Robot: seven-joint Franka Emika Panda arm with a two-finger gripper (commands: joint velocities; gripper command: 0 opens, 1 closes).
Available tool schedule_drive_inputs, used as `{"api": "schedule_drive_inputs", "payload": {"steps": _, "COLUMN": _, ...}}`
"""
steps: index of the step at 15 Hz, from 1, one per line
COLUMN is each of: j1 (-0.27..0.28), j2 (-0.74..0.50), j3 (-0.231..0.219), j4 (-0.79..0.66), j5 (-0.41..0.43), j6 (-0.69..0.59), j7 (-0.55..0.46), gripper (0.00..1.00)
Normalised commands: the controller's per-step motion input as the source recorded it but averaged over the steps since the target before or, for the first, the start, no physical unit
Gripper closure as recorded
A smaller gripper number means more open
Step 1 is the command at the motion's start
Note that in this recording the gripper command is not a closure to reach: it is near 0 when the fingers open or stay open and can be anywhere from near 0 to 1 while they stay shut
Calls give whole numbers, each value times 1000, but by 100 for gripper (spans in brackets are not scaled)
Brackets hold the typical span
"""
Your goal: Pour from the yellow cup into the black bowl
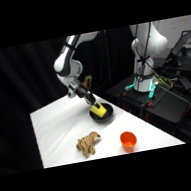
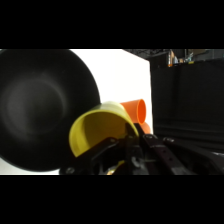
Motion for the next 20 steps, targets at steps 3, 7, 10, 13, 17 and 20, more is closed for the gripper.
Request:
{"api": "schedule_drive_inputs", "payload": {"steps": 3, "j1": 186, "j2": -333, "j3": -99, "j4": -182, "j5": -112, "j6": 433, "j7": 335, "gripper": 18}}
{"api": "schedule_drive_inputs", "payload": {"steps": 7, "j1": 222, "j2": -549, "j3": -73, "j4": -429, "j5": -220, "j6": 652, "j7": 380, "gripper": 18}}
{"api": "schedule_drive_inputs", "payload": {"steps": 10, "j1": 191, "j2": -617, "j3": -29, "j4": -534, "j5": -341, "j6": 676, "j7": 444, "gripper": 18}}
{"api": "schedule_drive_inputs", "payload": {"steps": 13, "j1": 180, "j2": -612, "j3": 7, "j4": -510, "j5": -498, "j6": 630, "j7": 573, "gripper": 18}}
{"api": "schedule_drive_inputs", "payload": {"steps": 17, "j1": 201, "j2": -392, "j3": 29, "j4": -204, "j5": -706, "j6": 276, "j7": 758, "gripper": 18}}
{"api": "schedule_drive_inputs", "payload": {"steps": 20, "j1": 150, "j2": -61, "j3": 77, "j4": 158, "j5": -524, "j6": 11, "j7": 503, "gripper": 18}}
